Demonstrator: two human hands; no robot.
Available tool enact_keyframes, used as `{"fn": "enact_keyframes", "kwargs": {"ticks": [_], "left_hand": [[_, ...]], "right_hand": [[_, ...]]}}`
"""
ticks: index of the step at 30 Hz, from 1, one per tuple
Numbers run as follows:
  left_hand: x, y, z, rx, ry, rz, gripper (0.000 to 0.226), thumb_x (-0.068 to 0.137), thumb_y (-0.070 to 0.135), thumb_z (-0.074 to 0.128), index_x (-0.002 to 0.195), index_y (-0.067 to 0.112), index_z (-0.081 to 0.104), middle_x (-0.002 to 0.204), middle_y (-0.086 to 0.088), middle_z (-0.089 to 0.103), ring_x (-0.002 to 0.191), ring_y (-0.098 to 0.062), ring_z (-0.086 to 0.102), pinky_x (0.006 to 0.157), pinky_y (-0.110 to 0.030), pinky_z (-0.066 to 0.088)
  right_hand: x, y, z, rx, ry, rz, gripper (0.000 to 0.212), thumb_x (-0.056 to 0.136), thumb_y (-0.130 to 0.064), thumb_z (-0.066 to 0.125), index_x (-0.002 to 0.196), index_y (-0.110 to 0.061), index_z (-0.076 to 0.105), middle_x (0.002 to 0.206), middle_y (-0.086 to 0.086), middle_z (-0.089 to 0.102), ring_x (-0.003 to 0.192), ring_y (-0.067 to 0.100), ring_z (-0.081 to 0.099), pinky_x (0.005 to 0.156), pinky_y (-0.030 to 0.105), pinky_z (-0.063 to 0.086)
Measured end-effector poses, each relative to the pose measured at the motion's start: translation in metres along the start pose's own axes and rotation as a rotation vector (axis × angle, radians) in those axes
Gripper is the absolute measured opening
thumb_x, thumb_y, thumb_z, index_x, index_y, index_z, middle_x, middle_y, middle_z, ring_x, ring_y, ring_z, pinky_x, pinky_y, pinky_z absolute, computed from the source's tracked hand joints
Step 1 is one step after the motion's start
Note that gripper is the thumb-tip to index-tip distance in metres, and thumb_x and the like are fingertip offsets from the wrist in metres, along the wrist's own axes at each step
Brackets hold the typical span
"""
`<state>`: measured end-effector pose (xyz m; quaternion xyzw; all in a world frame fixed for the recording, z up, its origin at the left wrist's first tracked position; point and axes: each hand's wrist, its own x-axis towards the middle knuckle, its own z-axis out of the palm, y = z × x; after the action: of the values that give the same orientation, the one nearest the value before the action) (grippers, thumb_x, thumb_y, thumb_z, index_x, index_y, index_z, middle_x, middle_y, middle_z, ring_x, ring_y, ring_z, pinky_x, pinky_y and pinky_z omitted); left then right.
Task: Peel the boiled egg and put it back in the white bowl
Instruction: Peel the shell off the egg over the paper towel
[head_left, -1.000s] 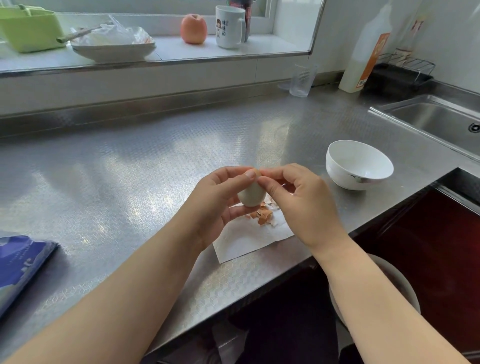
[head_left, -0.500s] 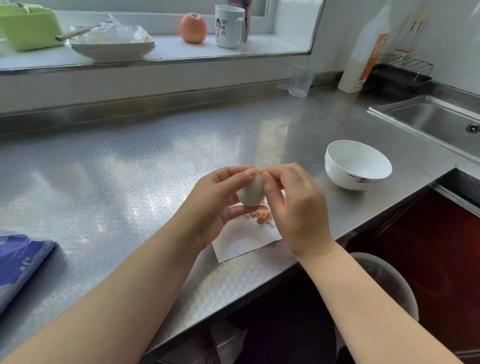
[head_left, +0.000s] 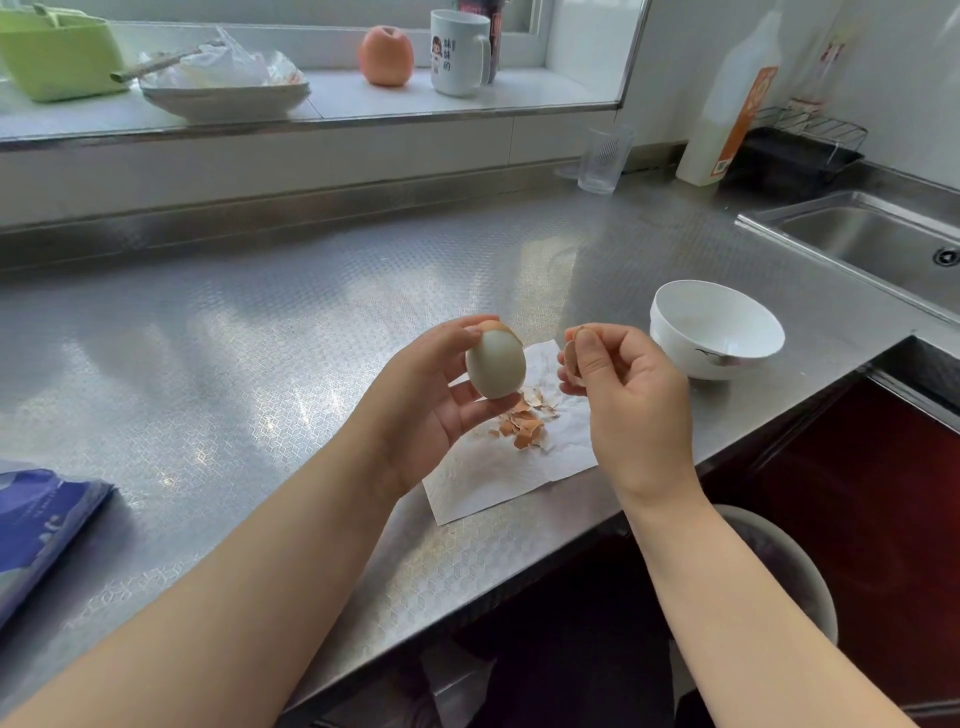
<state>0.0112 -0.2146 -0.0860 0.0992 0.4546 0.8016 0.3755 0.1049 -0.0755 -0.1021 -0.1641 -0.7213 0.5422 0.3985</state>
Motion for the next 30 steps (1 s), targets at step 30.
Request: {"fn": "enact_keyframes", "kwargs": {"ticks": [30], "left_hand": [[0.003, -0.008, -0.004, 0.229, -0.004, 0.033, 0.025, 0.077, 0.027, 0.077, 0.095, 0.011, 0.074, 0.090, -0.011, 0.075, 0.077, -0.024, 0.073, 0.067, -0.033, 0.060]], "right_hand": [[0.006, -0.005, 0.004, -0.541, -0.233, -0.577, 0.018, 0.093, -0.018, 0.060, 0.092, -0.004, 0.071, 0.083, 0.007, 0.069, 0.078, 0.023, 0.063, 0.071, 0.037, 0.050]]}}
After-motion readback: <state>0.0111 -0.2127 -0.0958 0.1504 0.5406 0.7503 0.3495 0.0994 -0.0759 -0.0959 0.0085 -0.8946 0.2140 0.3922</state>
